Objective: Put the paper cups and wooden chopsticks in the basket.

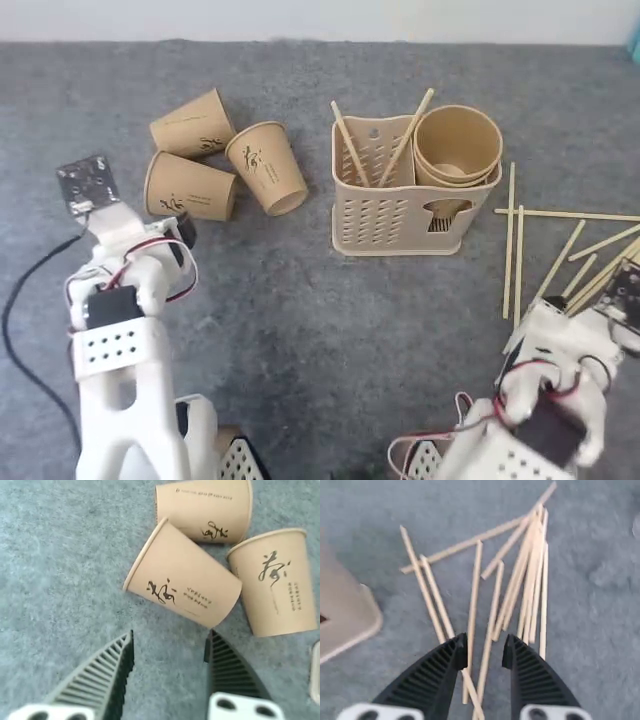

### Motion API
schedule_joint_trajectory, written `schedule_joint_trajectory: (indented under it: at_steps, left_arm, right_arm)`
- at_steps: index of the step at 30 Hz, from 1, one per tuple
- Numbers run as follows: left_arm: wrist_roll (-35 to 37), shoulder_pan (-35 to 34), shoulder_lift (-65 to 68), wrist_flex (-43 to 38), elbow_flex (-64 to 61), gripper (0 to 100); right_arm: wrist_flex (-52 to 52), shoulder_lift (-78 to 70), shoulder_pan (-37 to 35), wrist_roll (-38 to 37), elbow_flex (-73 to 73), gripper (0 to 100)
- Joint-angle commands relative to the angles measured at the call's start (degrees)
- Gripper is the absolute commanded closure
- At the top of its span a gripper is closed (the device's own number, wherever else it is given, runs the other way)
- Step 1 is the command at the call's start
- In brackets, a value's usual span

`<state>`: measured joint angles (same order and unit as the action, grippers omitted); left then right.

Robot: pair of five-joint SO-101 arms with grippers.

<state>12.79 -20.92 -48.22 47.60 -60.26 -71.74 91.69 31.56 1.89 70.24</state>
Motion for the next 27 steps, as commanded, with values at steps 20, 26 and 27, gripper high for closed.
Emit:
schedule_joint_trajectory:
  at_steps: [20, 26, 27]
  left_arm:
    - [0.18, -4.75, 36.84, 21.98, 53.23, 78]
    - [0.18, -7.56, 51.52, 21.98, 64.84, 78]
    - [0.18, -7.56, 53.71, 21.98, 66.24, 78]
  right_arm:
    - [17.54, 0.57, -3.47, 2.20, 25.41, 87.6]
    - [17.54, 0.57, -3.47, 2.20, 25.41, 87.6]
    - [17.54, 0.57, -3.47, 2.20, 25.41, 87.6]
